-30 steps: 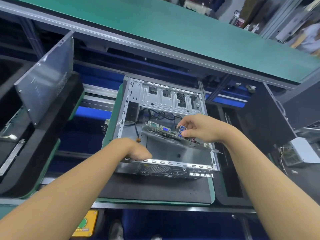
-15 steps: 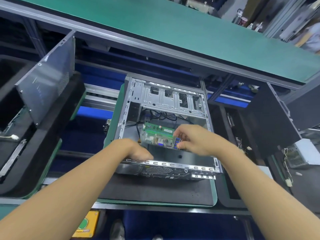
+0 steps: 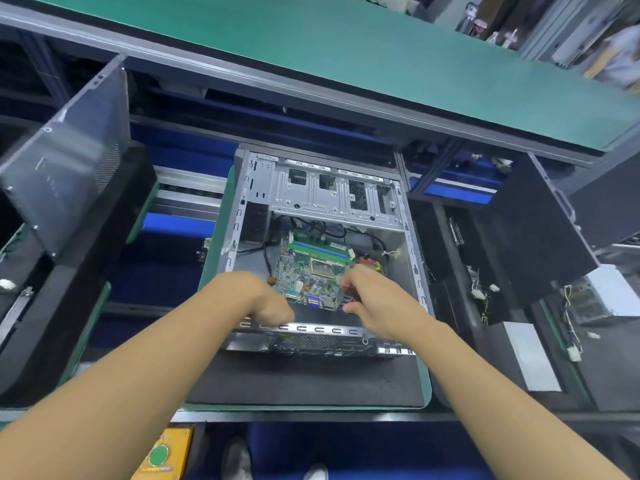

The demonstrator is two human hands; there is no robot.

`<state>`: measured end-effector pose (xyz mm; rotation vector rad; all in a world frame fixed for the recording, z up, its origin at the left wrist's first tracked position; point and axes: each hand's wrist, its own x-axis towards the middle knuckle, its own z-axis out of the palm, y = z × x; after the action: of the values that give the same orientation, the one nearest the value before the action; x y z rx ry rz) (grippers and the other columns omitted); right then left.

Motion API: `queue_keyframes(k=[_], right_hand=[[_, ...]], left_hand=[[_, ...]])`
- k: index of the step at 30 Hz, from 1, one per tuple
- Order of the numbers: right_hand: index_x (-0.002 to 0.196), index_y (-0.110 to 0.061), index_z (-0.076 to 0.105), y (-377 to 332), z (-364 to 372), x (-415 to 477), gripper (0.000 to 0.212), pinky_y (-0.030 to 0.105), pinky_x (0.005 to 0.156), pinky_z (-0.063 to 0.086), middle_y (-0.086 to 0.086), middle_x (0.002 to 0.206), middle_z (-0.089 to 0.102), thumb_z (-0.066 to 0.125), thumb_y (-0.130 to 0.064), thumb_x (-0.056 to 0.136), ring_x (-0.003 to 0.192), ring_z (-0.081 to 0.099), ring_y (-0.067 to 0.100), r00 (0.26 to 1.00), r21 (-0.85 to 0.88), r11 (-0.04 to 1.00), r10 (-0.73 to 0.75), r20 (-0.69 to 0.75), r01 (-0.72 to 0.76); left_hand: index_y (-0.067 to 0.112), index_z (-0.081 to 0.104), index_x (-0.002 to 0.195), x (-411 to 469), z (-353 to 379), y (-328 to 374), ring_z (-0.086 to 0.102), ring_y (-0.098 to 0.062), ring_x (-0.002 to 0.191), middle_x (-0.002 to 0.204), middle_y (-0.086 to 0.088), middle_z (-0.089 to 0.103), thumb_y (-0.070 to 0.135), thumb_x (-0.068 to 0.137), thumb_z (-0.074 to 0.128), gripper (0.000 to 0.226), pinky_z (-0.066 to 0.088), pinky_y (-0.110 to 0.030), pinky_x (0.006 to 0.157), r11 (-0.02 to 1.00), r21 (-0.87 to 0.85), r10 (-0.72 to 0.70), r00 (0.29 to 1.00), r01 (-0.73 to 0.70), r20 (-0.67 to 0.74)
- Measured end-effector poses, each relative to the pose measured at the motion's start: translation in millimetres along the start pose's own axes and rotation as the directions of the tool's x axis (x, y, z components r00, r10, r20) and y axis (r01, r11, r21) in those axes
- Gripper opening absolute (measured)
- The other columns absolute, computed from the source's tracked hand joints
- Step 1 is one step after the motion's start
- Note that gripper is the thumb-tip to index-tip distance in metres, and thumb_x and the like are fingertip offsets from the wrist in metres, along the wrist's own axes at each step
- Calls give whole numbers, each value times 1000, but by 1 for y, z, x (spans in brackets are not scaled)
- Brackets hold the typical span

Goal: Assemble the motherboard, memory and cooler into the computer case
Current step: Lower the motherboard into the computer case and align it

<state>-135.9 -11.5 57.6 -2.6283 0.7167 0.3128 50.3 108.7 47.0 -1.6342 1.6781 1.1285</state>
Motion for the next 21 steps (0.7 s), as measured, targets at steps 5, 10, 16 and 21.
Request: queue_keyframes(k=[5,10,16,21], right_hand=[[109,-23,49,1,5,7,21,34,89,44,-10,106,43,66,-24,97,98,47,16,1000,-62,998,13,14,-12],[101,-24,44,0,14,15,24,32,83,42,-8,104,42,68,-25,96,93,46,16,999,-88,996,-3,36,6],[98,-26,42,9,8,28,30,26,68,35,-11,95,41,72,-29,93,85,47,15,982,-184,980,-39,182,73],[98,-21,45,10,11,38,32,29,67,37,-9,87,42,74,-30,90,80,50,18,956,-283,946,-75,283,158]], left_hand=[[-3,43,106,-15,-5,1,38,-26,78,103,-18,49,-2,98,28,18,33,-33,69,1000,28,-11,1000,11,22],[5,43,101,-25,-12,2,34,-22,72,81,-4,38,-2,100,32,14,24,-30,57,999,15,-38,999,37,3],[10,42,99,-31,-16,-4,39,-26,89,106,-12,48,24,105,24,24,32,-35,84,998,-6,-56,998,56,17],[15,51,97,-26,-12,-7,45,-24,92,104,-6,51,31,101,43,19,42,-31,77,987,133,101,990,-87,-96]])
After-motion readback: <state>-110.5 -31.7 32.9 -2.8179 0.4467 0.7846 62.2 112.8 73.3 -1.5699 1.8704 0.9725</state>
